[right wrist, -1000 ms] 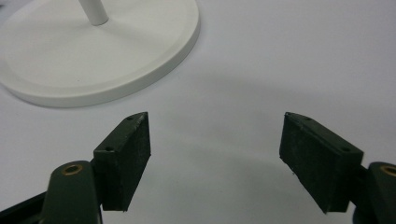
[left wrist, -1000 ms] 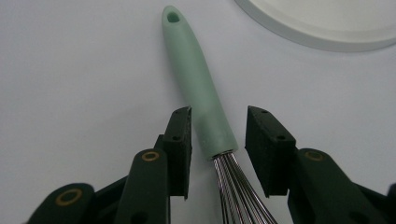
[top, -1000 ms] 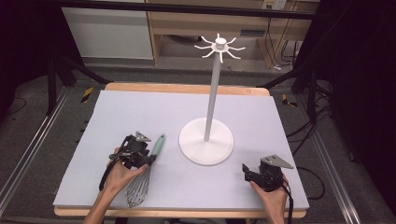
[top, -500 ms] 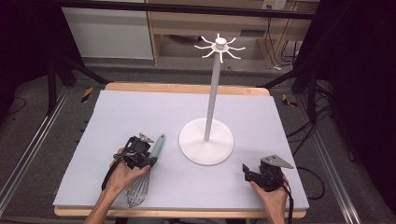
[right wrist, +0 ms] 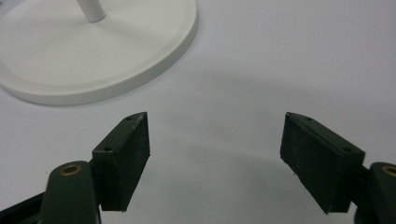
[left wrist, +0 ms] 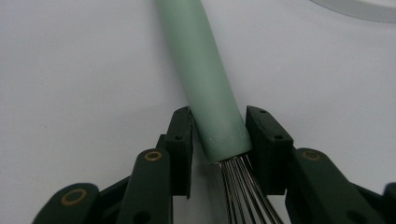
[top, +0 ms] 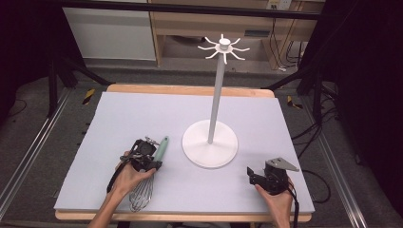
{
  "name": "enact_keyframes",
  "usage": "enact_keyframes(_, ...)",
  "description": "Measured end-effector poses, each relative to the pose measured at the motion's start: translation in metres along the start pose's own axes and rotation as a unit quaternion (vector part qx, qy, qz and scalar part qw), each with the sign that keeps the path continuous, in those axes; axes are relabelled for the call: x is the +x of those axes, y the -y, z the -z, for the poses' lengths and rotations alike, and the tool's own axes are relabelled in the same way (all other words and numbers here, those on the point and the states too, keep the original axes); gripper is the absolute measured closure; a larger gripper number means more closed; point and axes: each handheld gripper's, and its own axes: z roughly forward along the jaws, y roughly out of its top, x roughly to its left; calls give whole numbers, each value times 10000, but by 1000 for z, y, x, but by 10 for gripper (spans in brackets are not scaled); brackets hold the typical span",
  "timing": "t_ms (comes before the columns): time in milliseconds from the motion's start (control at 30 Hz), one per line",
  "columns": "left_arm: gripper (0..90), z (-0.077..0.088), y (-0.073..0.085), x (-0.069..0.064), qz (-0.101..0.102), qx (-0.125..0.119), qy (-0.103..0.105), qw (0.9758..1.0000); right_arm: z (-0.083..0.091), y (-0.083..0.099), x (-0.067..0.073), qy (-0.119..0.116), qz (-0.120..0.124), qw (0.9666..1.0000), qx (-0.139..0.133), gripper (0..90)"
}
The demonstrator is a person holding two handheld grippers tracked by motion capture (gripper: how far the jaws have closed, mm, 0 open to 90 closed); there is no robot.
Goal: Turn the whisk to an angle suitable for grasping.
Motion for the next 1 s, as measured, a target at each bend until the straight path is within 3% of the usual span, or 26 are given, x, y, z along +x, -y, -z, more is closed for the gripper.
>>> enact_keyframes(333,654,1,-2,2,147,87,-42,9998,0,0,-1,6,24,10000,-17,246)
enact_keyframes(533,668,4,2,5,-25,189,-69,9998,1,0,-2,18,20,10000,-19,250)
enact_keyframes(867,669,6,5,9,2,159,40,9999,0,0,-1,17,24,10000,-11,252)
enact_keyframes(1000,662,6,5,9,-100,160,-6,9998,0,0,-2,11,41,10000,-18,252)
